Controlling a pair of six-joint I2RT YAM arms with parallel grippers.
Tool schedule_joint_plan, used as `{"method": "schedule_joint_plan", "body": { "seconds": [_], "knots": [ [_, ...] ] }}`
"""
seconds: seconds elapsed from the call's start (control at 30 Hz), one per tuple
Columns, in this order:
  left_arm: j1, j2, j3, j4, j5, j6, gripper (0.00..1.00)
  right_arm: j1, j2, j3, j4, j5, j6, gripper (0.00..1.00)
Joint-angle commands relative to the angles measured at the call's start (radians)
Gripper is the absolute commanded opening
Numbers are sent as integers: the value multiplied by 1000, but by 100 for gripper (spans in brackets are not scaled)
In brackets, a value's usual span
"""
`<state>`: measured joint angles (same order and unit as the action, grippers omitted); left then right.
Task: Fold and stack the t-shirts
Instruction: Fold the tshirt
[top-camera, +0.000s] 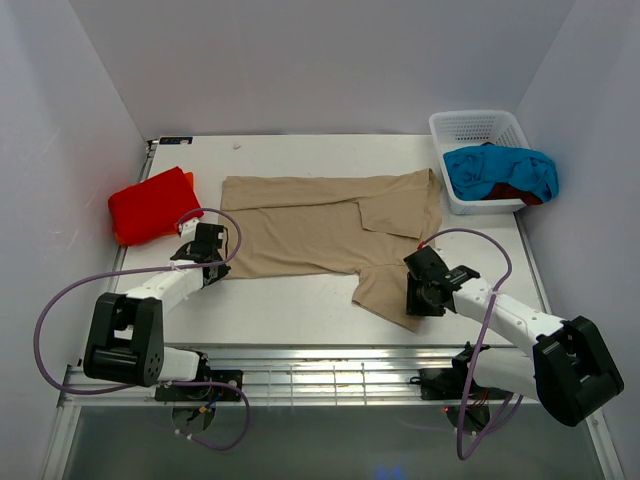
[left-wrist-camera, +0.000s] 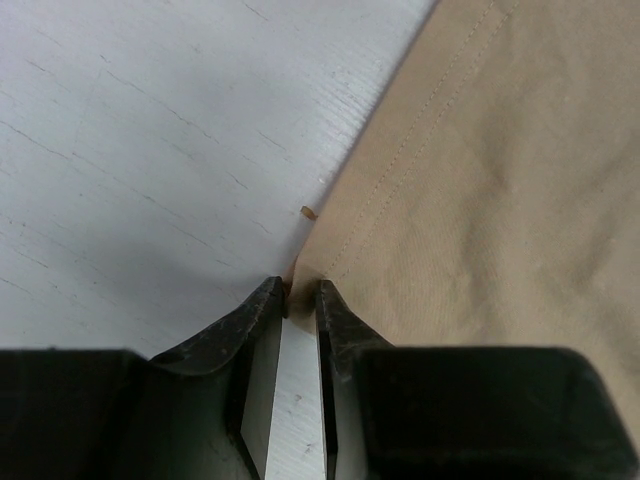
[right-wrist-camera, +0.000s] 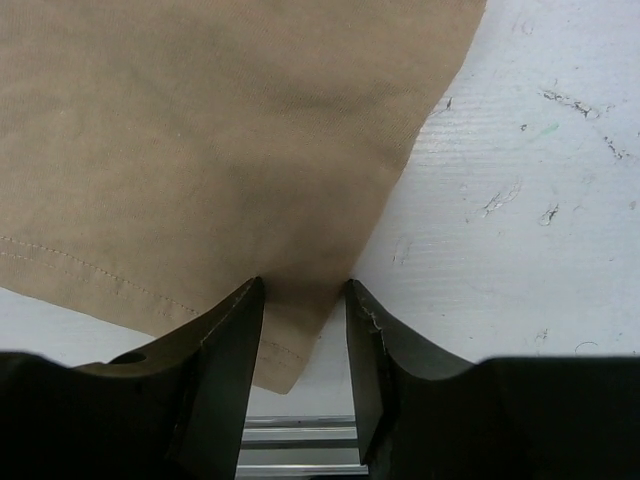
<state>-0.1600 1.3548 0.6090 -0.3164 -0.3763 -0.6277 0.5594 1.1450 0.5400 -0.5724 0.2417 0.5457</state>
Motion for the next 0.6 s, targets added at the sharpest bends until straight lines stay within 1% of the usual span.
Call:
{"method": "schedule_joint_plan", "body": {
  "seconds": [0.0, 0.03, 0.07, 0.13, 0.17, 0.23, 0.27, 0.3, 0.47, 0.57],
  "knots": [
    [-1, -37, 9, 0, 10, 3, 30, 10, -5, -15, -1, -1, 28, 44],
    [0, -37, 11, 2, 10, 3, 29, 11, -1, -14, -1, -2, 30, 41],
    [-1, -39, 9, 0, 10, 3, 28, 13, 4, -14, -3, -1, 30, 35],
    [-1, -37, 8, 2, 10, 3, 22, 17, 13, -12, -6, 4, 34, 30],
    [-1, -36, 8, 3, 10, 5, 19, 19, 15, -12, -7, 5, 36, 22],
    [-1, -28, 9, 5, 11, 8, 6, 22, 13, -12, -9, 11, 42, 11],
    [-1, -25, 9, 4, 13, 8, 3, 22, 10, -12, -10, 13, 40, 8],
    [-1, -22, 11, 4, 13, 10, 0, 23, 7, -12, -11, 13, 42, 8],
    [-1, -22, 17, 10, 13, 11, 0, 28, -11, 15, -29, 21, 37, 8],
    [-1, -39, 29, 14, 11, 13, 0, 28, -18, 90, -52, 51, 25, 8]
  ]
}}
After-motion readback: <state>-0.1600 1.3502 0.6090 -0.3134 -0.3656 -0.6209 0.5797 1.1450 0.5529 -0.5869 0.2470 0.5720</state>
